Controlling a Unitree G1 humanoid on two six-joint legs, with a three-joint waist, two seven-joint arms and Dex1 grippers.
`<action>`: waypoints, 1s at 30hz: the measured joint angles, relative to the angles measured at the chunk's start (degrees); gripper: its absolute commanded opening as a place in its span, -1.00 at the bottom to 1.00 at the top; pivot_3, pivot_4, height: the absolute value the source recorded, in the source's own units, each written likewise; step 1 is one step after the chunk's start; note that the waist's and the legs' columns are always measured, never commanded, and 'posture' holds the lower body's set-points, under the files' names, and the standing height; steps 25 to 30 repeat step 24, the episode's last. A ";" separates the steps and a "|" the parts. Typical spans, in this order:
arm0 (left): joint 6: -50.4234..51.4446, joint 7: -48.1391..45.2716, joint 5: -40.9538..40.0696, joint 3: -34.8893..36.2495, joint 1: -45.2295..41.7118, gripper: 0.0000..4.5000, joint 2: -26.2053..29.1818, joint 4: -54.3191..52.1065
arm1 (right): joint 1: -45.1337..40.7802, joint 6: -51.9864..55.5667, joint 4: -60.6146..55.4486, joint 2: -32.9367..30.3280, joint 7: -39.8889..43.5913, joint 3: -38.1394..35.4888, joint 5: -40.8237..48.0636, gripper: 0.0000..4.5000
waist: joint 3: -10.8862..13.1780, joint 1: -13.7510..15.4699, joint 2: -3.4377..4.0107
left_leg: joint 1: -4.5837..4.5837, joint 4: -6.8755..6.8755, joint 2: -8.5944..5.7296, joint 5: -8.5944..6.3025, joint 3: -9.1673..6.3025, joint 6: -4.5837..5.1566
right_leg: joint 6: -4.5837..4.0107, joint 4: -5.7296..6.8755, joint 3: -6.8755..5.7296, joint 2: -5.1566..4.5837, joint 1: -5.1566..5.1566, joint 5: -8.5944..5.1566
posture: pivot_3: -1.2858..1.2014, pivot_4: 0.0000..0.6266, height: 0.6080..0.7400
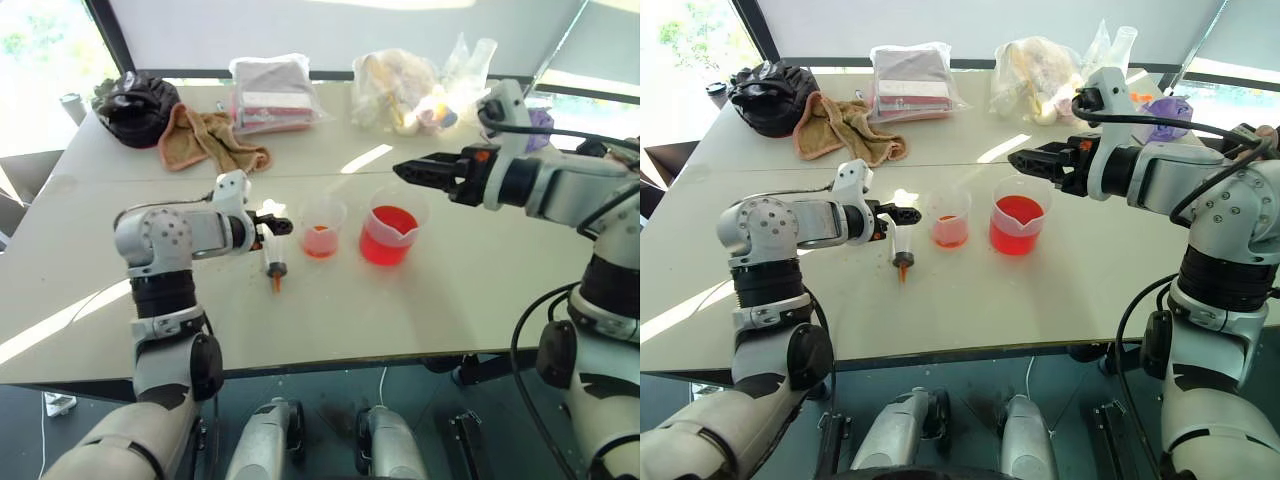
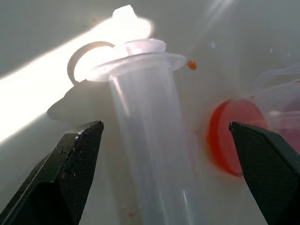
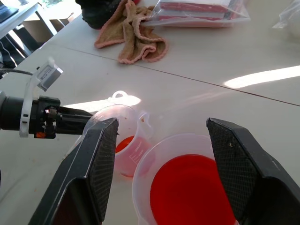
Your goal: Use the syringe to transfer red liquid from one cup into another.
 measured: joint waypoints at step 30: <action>-27.70 -60.77 -9.24 -3.80 22.39 0.99 50.96 -18.17 | 1.59 -33.41 1.27 -20.07 41.25 26.53 -17.34 0.39 | 0.06 -0.96 0.08 | -0.08 -0.24 0.06 -0.01 0.10 -0.07 | -0.27 -0.17 0.10 -0.16 -0.54 -0.14 | 0.03 -0.52 1.00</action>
